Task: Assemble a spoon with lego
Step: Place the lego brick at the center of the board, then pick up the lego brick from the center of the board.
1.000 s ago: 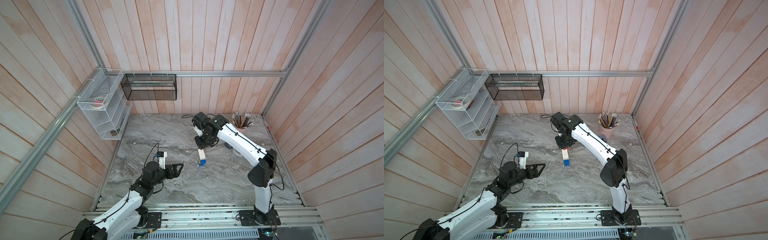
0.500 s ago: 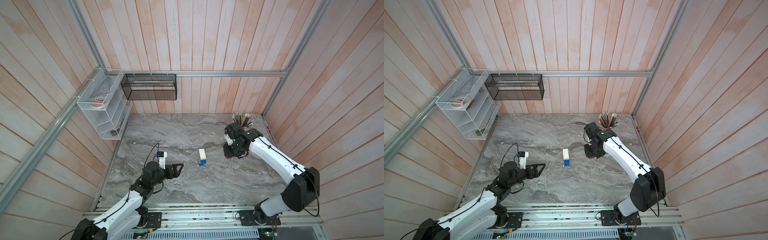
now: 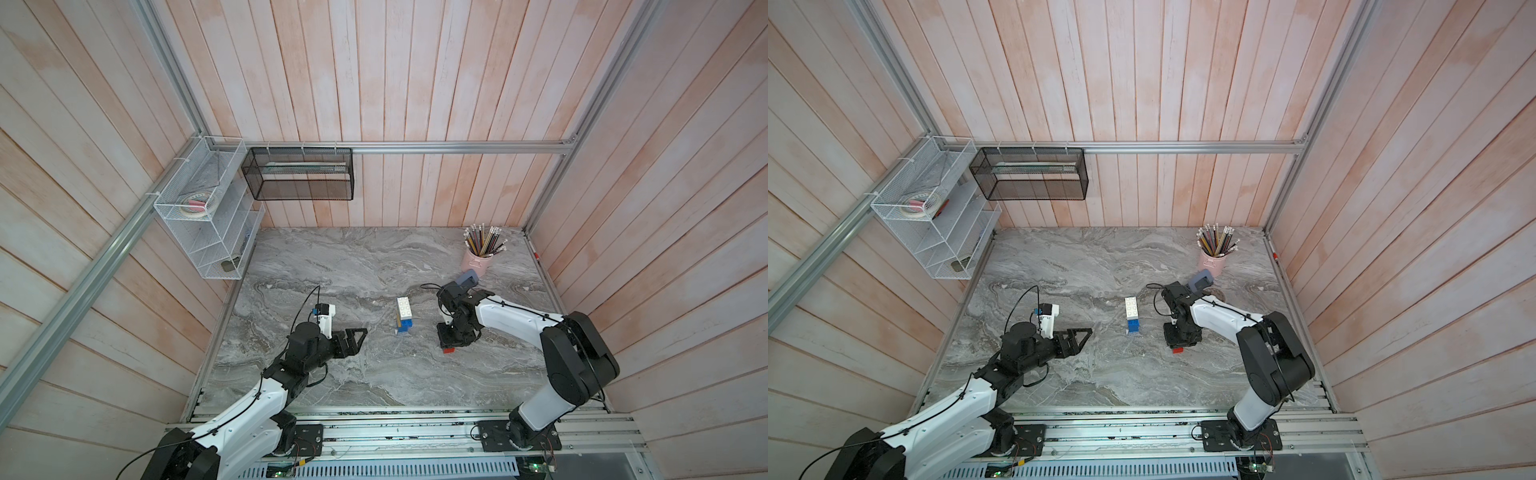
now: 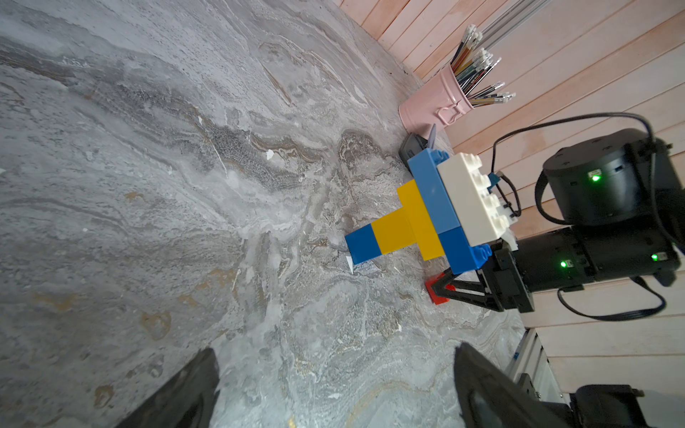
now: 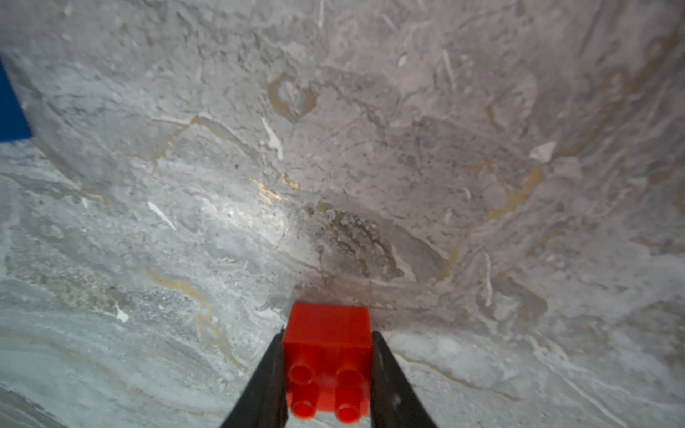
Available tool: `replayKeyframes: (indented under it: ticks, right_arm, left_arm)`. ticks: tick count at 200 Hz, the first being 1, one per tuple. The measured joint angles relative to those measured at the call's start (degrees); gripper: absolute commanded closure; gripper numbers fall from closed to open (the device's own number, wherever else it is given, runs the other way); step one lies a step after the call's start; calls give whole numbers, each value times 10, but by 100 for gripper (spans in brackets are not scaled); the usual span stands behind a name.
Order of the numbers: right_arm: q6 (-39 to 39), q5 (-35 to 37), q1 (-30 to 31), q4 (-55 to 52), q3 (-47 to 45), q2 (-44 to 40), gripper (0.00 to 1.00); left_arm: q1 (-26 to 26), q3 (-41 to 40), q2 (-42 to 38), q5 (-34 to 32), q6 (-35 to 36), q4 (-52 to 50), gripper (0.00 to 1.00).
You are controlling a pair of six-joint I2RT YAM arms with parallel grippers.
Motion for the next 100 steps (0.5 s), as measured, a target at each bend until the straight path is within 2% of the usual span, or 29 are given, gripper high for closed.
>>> replayKeyframes:
  ticks: [21,48,100]
  right_arm:
    - [8,3,6,17,-3,0,52]
    - [17,12,15,28,-11,-3,44]
    - [37,37,39,41,-28,-31,45]
  left_arm:
    - [0,0,4,0,0,0,0]
    - [0,0,5,0,0,0,0]
    - [0,-8,5,0,0,5,0]
